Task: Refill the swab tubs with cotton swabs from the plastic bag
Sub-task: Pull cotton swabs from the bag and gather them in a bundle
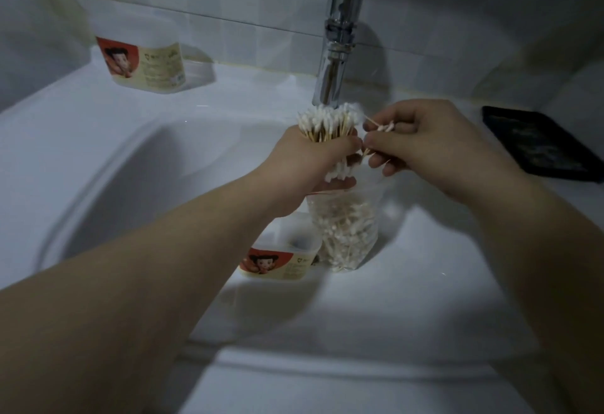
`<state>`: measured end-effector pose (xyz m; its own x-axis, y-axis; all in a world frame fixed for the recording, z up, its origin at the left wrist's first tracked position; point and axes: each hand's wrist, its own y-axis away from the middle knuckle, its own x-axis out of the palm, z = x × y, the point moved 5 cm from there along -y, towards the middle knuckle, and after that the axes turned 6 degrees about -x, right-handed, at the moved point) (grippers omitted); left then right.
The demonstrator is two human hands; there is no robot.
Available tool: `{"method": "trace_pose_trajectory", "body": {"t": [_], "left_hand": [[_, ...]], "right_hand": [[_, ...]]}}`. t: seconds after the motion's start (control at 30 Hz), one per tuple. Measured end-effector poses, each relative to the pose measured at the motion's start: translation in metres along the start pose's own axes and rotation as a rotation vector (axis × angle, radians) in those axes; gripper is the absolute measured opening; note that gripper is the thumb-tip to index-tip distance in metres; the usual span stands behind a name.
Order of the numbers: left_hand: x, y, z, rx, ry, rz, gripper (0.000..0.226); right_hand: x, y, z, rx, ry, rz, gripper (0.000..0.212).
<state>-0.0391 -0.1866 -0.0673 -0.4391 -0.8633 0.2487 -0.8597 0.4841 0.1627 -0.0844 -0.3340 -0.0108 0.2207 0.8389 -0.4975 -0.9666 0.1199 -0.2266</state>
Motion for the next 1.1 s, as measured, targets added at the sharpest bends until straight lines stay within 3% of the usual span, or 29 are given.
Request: {"method": "trace_pose_trajectory", "body": {"t": [0.2,0.37,0.67,0.87,1.1], "left_hand": [[0.002,0.000,0.002,-0.022,-0.116,0.063,0.023],[0.002,0.000,0.003,-0.013,-0.182,0.067,0.013],[0.000,-0.001,0.002,-0.018,-0.250,-0.026,0.012],[-0.003,0.001,0.002,-0.090,-0.043,-0.033,0.013],[-0.003,0.002,0.003,-0.098,0.088,0.034,0.014]], "right_hand": [[0.008,0.002,-0.003,0.050,-0.058,0.009,0.011],[0.011,0.002,-0.005,0.104,-0.134,0.027,0.010],[0.009,0.000,-0.010,0.209,-0.169,-0.032,0.016],[-0.008,-0.006,-0.013,0.101,0.052,-0.115,0.018],[0.012,0.002,-0.001,-0.021,0.122,0.071,0.020]]}}
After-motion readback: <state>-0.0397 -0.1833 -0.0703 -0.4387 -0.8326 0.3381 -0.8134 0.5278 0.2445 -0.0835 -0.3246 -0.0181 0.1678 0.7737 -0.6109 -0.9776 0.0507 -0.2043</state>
